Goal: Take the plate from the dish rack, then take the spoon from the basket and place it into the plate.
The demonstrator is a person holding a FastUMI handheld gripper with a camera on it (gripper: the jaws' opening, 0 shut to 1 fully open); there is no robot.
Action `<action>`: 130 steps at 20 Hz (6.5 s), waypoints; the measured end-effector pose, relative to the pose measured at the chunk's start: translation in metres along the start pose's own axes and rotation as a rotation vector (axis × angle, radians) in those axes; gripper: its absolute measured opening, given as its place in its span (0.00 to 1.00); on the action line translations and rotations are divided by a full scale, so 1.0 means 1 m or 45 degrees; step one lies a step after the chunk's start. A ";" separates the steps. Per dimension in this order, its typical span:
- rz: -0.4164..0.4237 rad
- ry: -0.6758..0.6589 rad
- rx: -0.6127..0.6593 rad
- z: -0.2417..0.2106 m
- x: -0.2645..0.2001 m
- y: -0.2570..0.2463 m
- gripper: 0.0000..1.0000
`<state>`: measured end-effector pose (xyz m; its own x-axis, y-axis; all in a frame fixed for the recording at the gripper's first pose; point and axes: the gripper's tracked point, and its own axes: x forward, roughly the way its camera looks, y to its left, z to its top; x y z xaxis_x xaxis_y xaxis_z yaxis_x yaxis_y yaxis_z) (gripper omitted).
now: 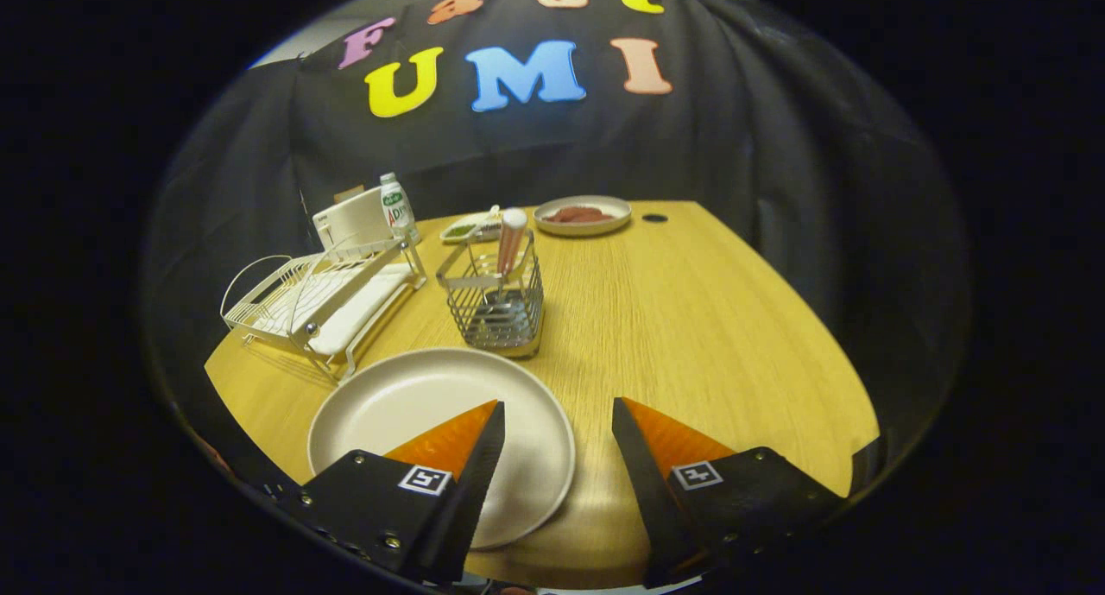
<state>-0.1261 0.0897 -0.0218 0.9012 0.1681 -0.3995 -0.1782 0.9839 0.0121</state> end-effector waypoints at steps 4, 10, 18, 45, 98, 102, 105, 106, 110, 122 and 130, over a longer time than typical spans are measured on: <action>0.008 -0.247 -0.051 0.064 -0.019 -0.005 0.78; 0.025 -0.455 -0.146 0.114 -0.012 0.008 0.78; 0.027 -0.528 -0.155 0.110 0.038 0.020 0.78; 0.066 -0.417 -0.167 0.133 0.053 0.039 0.08; 0.068 0.164 -0.235 0.073 0.002 0.143 0.10; 0.083 0.166 -0.249 0.071 0.003 0.146 0.10; 0.109 0.195 -0.262 0.068 0.005 0.147 0.17; 0.117 0.195 -0.270 0.068 0.006 0.146 0.18; 0.096 0.134 -0.277 0.084 -0.003 0.133 0.26; -0.193 -0.642 -0.046 0.257 -0.122 0.019 0.95; -0.232 -0.796 0.015 0.231 -0.102 -0.069 0.96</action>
<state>-0.1146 0.0182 0.2297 0.9771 -0.0018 0.2126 0.0005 1.0000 0.0061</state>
